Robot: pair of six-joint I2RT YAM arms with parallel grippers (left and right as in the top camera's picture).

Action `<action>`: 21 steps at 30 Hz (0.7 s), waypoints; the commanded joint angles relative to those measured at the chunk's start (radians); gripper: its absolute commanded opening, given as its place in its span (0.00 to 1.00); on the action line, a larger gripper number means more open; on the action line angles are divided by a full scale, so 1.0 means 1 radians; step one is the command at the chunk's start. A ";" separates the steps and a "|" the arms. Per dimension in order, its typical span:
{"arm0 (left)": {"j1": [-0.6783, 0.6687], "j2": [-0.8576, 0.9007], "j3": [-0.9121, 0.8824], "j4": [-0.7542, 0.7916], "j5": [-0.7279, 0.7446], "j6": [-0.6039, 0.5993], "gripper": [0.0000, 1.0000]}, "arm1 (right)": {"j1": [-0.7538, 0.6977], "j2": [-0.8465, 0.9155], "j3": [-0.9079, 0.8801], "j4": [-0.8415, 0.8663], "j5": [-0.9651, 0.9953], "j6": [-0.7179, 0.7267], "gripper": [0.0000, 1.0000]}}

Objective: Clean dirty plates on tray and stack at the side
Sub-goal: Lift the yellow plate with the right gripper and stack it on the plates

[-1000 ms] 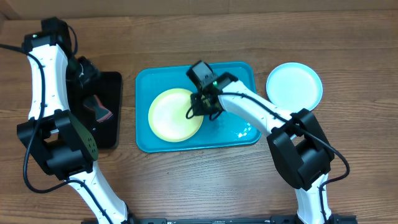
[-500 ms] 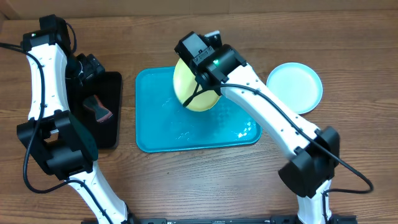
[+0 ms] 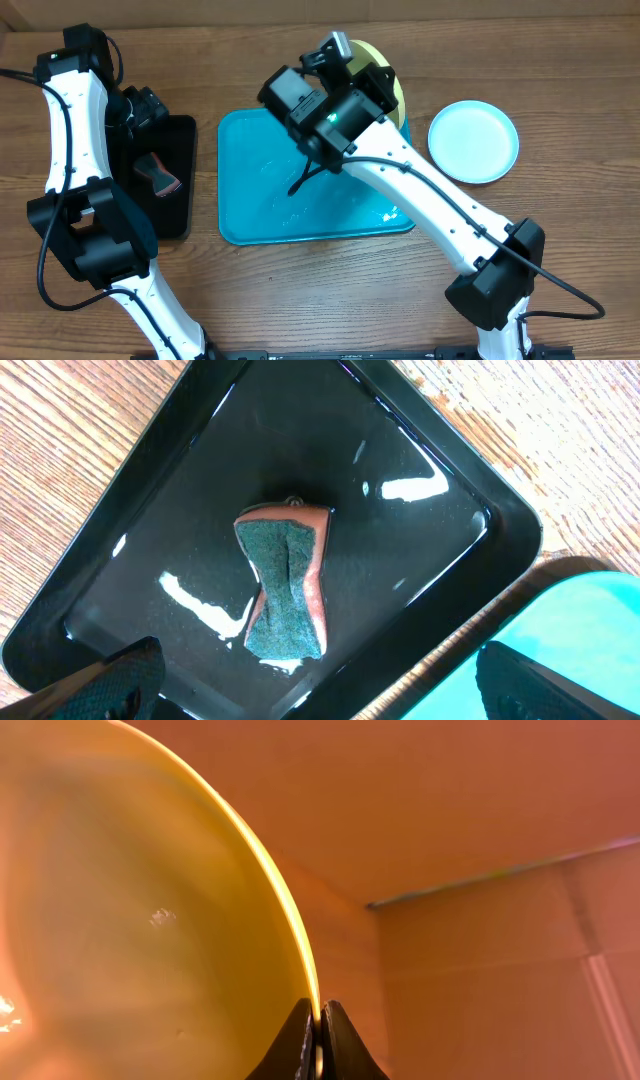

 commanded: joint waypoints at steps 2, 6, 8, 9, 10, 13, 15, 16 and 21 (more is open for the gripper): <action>0.009 -0.023 0.014 0.000 0.007 -0.003 1.00 | 0.037 -0.026 0.021 0.005 0.131 -0.027 0.04; 0.009 -0.023 0.014 0.000 0.007 -0.003 1.00 | 0.052 -0.026 0.021 0.005 0.130 -0.042 0.04; 0.009 -0.023 0.014 0.000 0.007 -0.003 1.00 | 0.051 -0.026 0.021 0.005 0.131 -0.061 0.04; 0.009 -0.023 0.014 0.000 0.007 -0.003 1.00 | 0.051 -0.026 0.021 0.005 0.131 -0.071 0.04; 0.009 -0.023 0.014 0.000 0.007 -0.003 1.00 | 0.050 -0.026 0.021 0.005 0.131 -0.071 0.04; 0.009 -0.023 0.014 0.000 0.007 -0.003 1.00 | 0.041 -0.026 0.021 0.006 0.120 -0.070 0.04; 0.009 -0.023 0.014 0.000 0.007 -0.003 1.00 | 0.026 -0.026 0.021 0.010 0.072 -0.069 0.04; 0.009 -0.023 0.014 0.000 0.007 -0.003 1.00 | 0.009 -0.026 0.021 0.013 0.011 -0.067 0.04; 0.009 -0.023 0.014 0.000 0.007 -0.003 1.00 | -0.149 -0.026 0.021 0.004 -0.419 -0.064 0.04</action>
